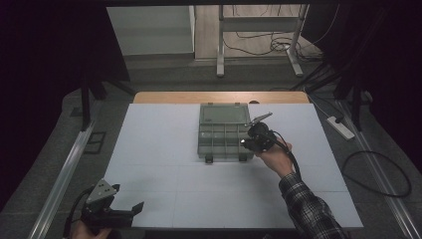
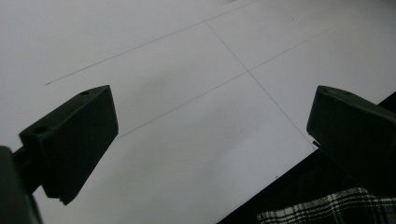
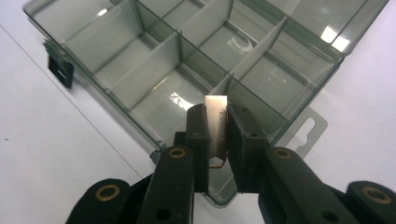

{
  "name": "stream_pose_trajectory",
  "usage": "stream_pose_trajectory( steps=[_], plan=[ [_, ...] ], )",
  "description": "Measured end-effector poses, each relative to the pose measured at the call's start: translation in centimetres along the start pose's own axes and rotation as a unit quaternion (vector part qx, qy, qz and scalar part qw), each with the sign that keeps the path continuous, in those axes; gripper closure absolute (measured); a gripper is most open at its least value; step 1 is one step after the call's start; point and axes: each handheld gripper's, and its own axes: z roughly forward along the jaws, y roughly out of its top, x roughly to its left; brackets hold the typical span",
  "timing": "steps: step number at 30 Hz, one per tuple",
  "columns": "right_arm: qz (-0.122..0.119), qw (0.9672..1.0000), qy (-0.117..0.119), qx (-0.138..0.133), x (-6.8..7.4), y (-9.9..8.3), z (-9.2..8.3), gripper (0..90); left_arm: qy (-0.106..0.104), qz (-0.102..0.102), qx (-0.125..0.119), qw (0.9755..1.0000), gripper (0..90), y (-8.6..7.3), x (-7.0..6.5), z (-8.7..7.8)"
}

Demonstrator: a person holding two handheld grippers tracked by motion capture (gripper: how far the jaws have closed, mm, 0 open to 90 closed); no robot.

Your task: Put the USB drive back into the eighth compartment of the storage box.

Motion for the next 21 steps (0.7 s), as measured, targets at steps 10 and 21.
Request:
stream_pose_trajectory(
  steps=[10, 21],
  plan=[
    [0.007, 0.9999, 0.0, 0.01, -0.31, -0.44, 0.68, 76.0, 0.0, 0.0, -0.001, 1.0, 2.2, -0.01, 0.0, -0.02],
    [0.014, 0.9999, 0.006, -0.001, -0.11, -0.3, 0.06, 58.9, 0.0, 0.001, 0.0, 1.0, 2.2, 0.0, -0.02, -0.01]
  ],
)
